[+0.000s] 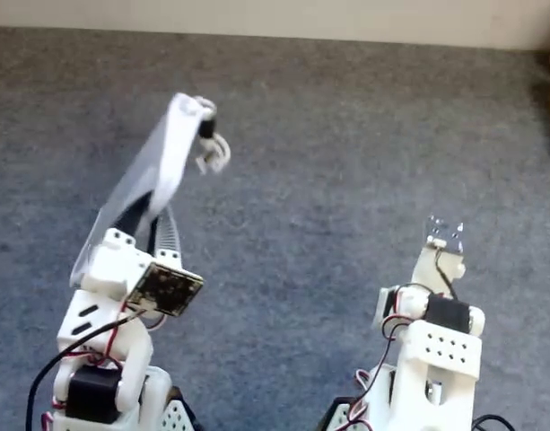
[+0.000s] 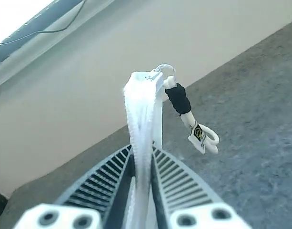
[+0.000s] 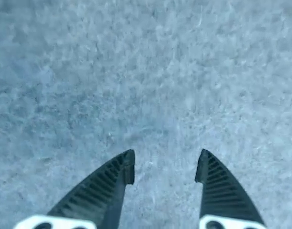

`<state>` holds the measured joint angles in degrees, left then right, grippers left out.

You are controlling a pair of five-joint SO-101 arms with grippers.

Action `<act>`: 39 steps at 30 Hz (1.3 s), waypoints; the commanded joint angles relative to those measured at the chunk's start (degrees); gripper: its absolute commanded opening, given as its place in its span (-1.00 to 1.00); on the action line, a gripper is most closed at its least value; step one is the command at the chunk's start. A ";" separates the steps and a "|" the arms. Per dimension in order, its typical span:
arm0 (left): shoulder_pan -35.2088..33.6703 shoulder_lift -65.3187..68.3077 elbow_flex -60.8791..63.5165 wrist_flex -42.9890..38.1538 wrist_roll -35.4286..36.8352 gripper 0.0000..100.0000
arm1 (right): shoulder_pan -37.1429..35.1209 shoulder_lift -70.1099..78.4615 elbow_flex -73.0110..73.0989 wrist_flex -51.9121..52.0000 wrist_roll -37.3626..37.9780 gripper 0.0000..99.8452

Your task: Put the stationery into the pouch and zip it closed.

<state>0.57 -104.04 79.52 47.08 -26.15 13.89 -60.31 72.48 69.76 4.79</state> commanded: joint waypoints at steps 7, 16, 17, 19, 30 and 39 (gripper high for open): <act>5.23 -0.13 2.42 2.55 0.18 -0.68 | 0.57 -0.92 11.12 -12.97 -0.26 -0.60; 10.51 -0.13 -5.85 10.99 5.98 -0.68 | 0.40 -0.92 11.82 -13.23 -0.26 -0.60; 10.86 -0.13 -6.90 11.78 6.33 -0.68 | 0.31 -0.92 11.82 -13.23 -0.26 -0.60; 11.74 -0.13 -8.66 13.36 7.21 -0.68 | 0.31 -0.92 11.82 -13.32 -0.26 -0.60; 13.85 -0.13 -16.13 19.25 10.29 -0.68 | 0.31 -0.92 13.23 -15.60 -0.26 -0.60; 13.67 -0.22 -21.49 21.54 14.42 -0.68 | 0.31 -0.92 13.58 -17.10 -0.26 -0.60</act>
<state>13.23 -103.78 63.52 67.38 -14.90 14.07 -60.92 85.49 55.08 4.70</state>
